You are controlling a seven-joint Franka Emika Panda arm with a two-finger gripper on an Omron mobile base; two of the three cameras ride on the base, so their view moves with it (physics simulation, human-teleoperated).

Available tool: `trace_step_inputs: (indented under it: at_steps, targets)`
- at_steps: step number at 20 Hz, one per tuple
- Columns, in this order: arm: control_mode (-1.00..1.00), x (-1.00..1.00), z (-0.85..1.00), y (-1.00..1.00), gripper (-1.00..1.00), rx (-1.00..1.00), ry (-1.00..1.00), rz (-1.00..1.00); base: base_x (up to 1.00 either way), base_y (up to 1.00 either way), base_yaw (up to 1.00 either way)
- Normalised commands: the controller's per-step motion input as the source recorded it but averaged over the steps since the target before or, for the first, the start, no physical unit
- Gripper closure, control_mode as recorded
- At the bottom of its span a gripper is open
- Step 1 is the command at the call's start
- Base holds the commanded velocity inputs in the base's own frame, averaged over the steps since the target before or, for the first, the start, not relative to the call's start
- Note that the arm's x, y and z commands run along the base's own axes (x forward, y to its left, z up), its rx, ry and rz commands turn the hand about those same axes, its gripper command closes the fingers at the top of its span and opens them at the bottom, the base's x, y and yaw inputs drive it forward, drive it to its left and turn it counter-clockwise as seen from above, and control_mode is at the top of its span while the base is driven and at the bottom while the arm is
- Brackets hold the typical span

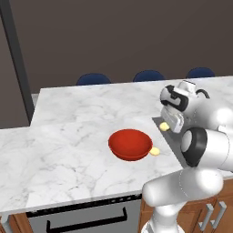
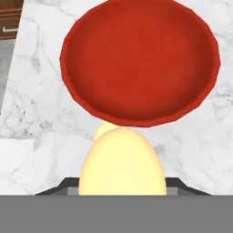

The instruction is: Gather the eggs and milk located in the vicinity of the sink area and place them right next to the bowl.

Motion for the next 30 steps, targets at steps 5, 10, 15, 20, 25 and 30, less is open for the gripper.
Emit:
trace_step_inputs:
  at_steps: [5, 10, 15, 20, 25, 30]
  targets:
    - [-1.0, 0.0, -0.39, 0.0, 1.0, -0.05, -0.01, 0.05, 0.0, 0.0, 0.0]
    - [-1.0, 0.0, -0.31, 0.0, 1.0, -0.01, -0.01, 0.0, 0.0, 0.0, 0.0]
    - [-1.0, 0.0, -0.17, 0.04, 1.0, 0.0, -0.02, 0.0, 0.0, 0.0, 0.0]
    - [-1.0, 0.09, -0.24, 0.17, 1.0, 0.0, -0.02, 0.0, 0.0, 0.0, 0.0]
    - [-1.0, 0.11, -0.03, 0.0, 1.0, 0.0, -0.02, 0.0, 0.0, 0.0, 0.0]
    - [-1.0, 0.13, 0.0, -0.02, 1.0, 0.0, -0.01, 0.0, 0.0, 0.0, 0.0]
